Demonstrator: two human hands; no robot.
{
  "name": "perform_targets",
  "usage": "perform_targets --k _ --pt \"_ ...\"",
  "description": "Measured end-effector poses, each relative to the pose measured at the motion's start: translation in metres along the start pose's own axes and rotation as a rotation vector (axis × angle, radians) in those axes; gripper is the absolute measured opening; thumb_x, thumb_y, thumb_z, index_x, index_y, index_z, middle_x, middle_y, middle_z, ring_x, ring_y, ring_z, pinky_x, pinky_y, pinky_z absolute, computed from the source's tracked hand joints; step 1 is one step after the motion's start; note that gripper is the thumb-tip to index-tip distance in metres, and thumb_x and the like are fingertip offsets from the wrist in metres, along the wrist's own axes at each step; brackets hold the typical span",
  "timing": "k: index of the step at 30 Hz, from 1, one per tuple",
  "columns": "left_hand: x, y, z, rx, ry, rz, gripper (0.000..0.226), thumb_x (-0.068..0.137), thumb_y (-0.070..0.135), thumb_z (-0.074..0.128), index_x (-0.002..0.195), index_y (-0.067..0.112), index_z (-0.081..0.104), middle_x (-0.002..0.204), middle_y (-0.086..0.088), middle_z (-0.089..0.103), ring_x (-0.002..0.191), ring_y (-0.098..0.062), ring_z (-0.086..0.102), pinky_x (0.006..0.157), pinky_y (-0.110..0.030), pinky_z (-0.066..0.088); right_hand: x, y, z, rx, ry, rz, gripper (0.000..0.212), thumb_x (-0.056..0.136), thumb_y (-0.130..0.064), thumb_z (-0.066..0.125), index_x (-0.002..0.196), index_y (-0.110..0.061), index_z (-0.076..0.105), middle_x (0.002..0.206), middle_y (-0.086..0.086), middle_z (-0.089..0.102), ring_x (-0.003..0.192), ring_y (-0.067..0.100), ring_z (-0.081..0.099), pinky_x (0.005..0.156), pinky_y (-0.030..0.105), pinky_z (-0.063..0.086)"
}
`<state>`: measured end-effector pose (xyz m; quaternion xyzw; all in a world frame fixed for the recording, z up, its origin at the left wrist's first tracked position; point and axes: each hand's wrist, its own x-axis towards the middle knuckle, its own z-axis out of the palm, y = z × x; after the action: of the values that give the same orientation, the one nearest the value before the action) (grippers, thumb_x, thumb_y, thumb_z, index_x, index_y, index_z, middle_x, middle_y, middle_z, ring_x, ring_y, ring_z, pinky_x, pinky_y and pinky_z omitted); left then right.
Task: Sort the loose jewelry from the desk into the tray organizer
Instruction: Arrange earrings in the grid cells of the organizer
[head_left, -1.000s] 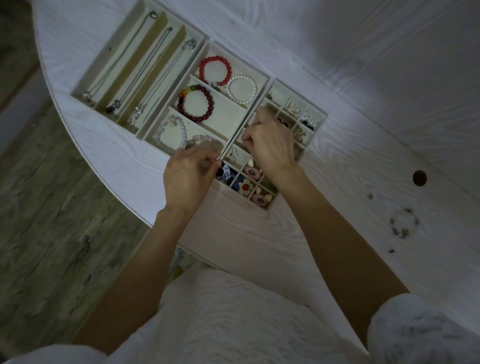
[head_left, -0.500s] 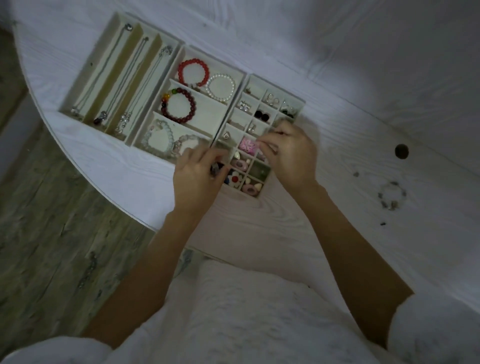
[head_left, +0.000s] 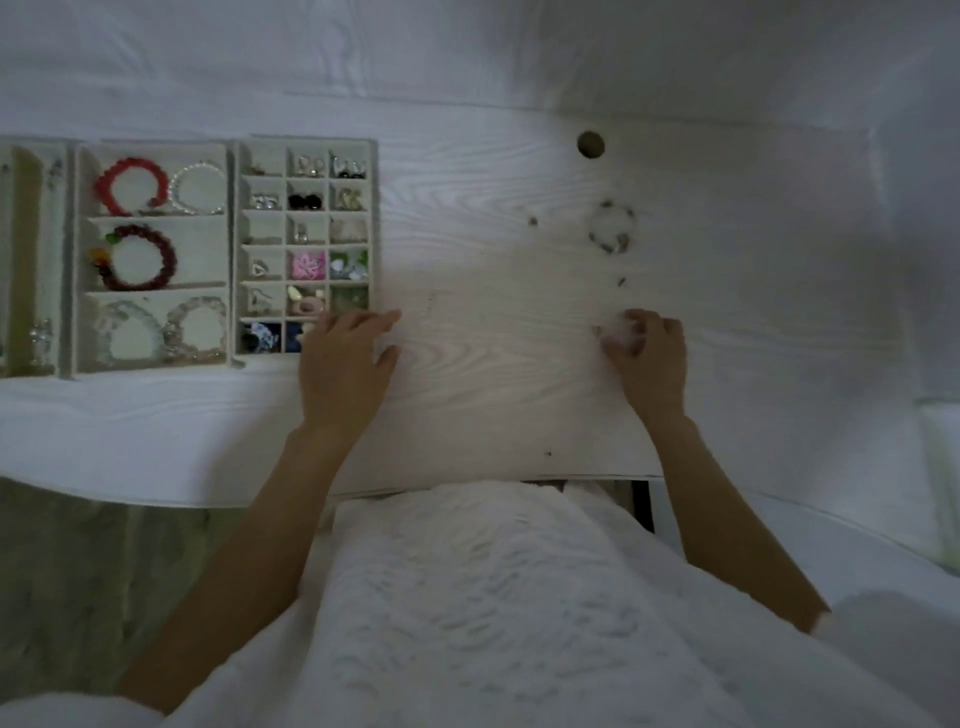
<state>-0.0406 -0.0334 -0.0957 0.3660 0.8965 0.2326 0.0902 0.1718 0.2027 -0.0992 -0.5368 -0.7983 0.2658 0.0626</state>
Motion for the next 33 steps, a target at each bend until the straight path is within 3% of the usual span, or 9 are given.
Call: perform_targets --k 5,10,15,19,22,25,33 --pt "-0.005 0.004 0.000 0.020 0.068 0.004 0.035 0.078 0.008 0.073 0.112 0.012 0.069 0.105 -0.012 0.064 0.096 -0.035 0.053 0.083 -0.042 0.043 -0.010 -0.026 0.032 0.080 0.022 -0.143 0.016 0.086 -0.007 0.061 0.102 -0.004 0.065 0.096 0.016 0.061 0.083 0.026 0.058 0.073 0.020 0.037" --pt "-0.011 -0.002 0.003 0.116 0.115 -0.053 0.032 0.079 0.012 0.072 0.111 0.015 0.070 0.106 -0.007 0.065 0.092 -0.033 0.055 0.076 -0.041 0.043 -0.012 -0.047 0.043 0.093 -0.098 -0.240 0.015 0.088 -0.009 0.059 0.101 -0.005 0.064 0.097 0.013 0.061 0.086 0.025 0.057 0.078 0.032 0.044" --pt "-0.010 0.004 -0.005 0.241 0.115 -0.013 0.030 0.075 0.013 0.077 0.105 0.017 0.073 0.098 -0.003 0.068 0.086 -0.033 0.056 0.069 -0.036 0.040 -0.001 -0.059 0.040 -0.011 -0.238 -0.426 0.003 0.083 -0.007 0.059 0.085 -0.007 0.057 0.084 0.008 0.057 0.073 0.021 0.051 0.064 0.027 0.037" --pt "-0.009 0.013 -0.009 0.282 0.102 -0.029 0.036 0.068 0.009 0.081 0.102 0.017 0.074 0.096 -0.003 0.068 0.085 -0.032 0.059 0.070 -0.037 0.043 0.014 -0.070 0.038 0.027 -0.322 -0.476 0.011 0.076 -0.002 0.059 0.075 -0.009 0.051 0.072 0.005 0.053 0.062 0.017 0.046 0.058 0.024 0.033" --pt "-0.008 0.016 -0.008 0.333 0.111 -0.004 0.035 0.064 0.008 0.083 0.098 0.016 0.075 0.096 -0.002 0.069 0.083 -0.031 0.060 0.068 -0.036 0.045 0.025 -0.078 0.040 0.074 -0.339 -0.548 0.012 0.077 0.003 0.055 0.082 -0.008 0.054 0.070 0.001 0.049 0.060 0.014 0.042 0.054 0.024 0.032" --pt "-0.008 0.017 -0.006 0.340 0.141 -0.040 0.034 0.065 0.009 0.082 0.097 0.018 0.076 0.095 0.000 0.069 0.083 -0.028 0.058 0.068 -0.034 0.045 0.034 -0.083 0.046 0.068 -0.336 -0.645 0.018 0.077 0.003 0.057 0.092 -0.005 0.063 0.078 0.003 0.055 0.065 0.012 0.045 0.059 0.023 0.031" --pt "-0.009 0.023 -0.003 0.205 0.146 -0.173 0.028 0.075 0.008 0.071 0.101 0.017 0.074 0.096 0.001 0.068 0.085 -0.029 0.059 0.072 -0.036 0.044 0.029 -0.091 0.059 0.130 -0.348 -0.712 0.004 0.085 -0.005 0.063 0.086 -0.008 0.065 0.079 0.004 0.061 0.064 0.014 0.051 0.060 0.023 0.040"
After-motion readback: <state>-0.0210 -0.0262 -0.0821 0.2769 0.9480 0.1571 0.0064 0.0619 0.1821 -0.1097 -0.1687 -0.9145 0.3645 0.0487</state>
